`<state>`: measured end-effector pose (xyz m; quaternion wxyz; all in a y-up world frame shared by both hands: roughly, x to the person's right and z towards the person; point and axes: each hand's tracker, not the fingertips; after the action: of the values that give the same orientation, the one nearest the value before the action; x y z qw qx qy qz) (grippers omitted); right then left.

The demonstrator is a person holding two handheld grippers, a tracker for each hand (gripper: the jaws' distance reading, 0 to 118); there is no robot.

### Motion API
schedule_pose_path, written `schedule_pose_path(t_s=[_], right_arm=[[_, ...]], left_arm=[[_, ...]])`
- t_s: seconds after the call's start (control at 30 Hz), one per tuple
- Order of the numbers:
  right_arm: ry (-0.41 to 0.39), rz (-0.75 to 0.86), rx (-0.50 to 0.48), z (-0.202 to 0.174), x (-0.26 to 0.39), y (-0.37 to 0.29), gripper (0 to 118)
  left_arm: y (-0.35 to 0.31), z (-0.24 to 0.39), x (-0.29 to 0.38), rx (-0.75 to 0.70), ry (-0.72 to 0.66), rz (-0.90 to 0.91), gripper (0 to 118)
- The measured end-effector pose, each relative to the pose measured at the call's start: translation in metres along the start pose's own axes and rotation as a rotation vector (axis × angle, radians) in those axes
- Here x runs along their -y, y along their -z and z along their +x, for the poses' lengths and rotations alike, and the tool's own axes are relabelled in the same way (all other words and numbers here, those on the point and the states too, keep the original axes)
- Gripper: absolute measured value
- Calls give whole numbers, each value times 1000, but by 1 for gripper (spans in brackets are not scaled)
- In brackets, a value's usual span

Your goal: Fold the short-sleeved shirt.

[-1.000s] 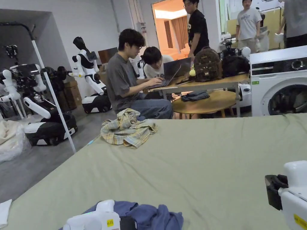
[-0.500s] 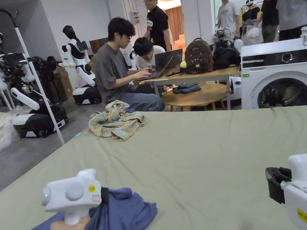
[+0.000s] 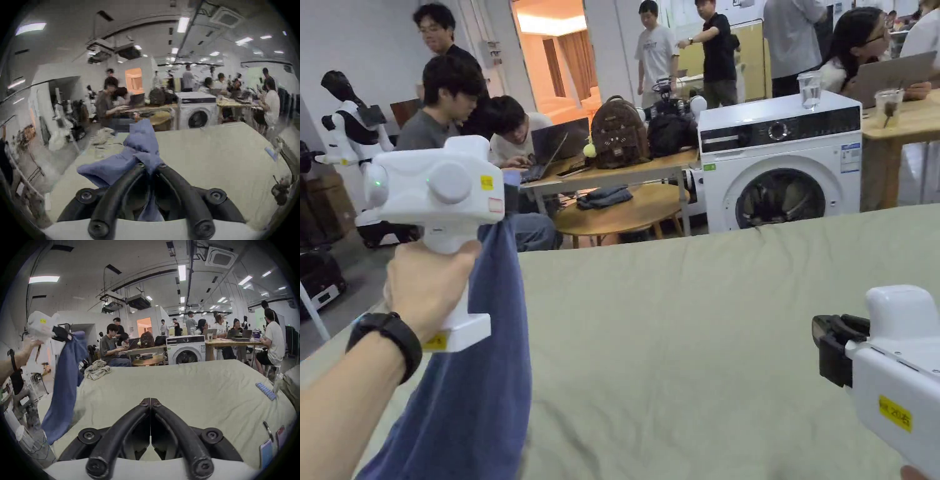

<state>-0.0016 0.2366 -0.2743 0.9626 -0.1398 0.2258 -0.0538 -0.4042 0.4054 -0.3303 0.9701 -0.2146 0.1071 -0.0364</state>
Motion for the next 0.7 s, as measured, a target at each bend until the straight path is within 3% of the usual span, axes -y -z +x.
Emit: schedule_pose_path(t_s=[0.23,0.37,0.5,0.53,0.6,0.63,0.7], right_arm=[[-13,14,114,54,-9,-37,0],[-21,18,184,80,-12,-63,0],[4,23,222,93,-11,-79,0],[3,22,223,93,-11,-82,0],[-8,20,225,92,-9,-88,0],[-16,20,232,90,-9,-91,0],[-16,18,224,87,-9,-92,0]], left_arm=[[67,198,170,425,-75,-281,0],[33,328,256,673,111,-420,0],[-13,412,307,979,22,-554,0],[-23,428,317,982,55,-569,0],[-44,438,318,847,109,-446,3],[-43,431,312,845,82,-425,18],[-35,407,301,1007,-121,-496,55]])
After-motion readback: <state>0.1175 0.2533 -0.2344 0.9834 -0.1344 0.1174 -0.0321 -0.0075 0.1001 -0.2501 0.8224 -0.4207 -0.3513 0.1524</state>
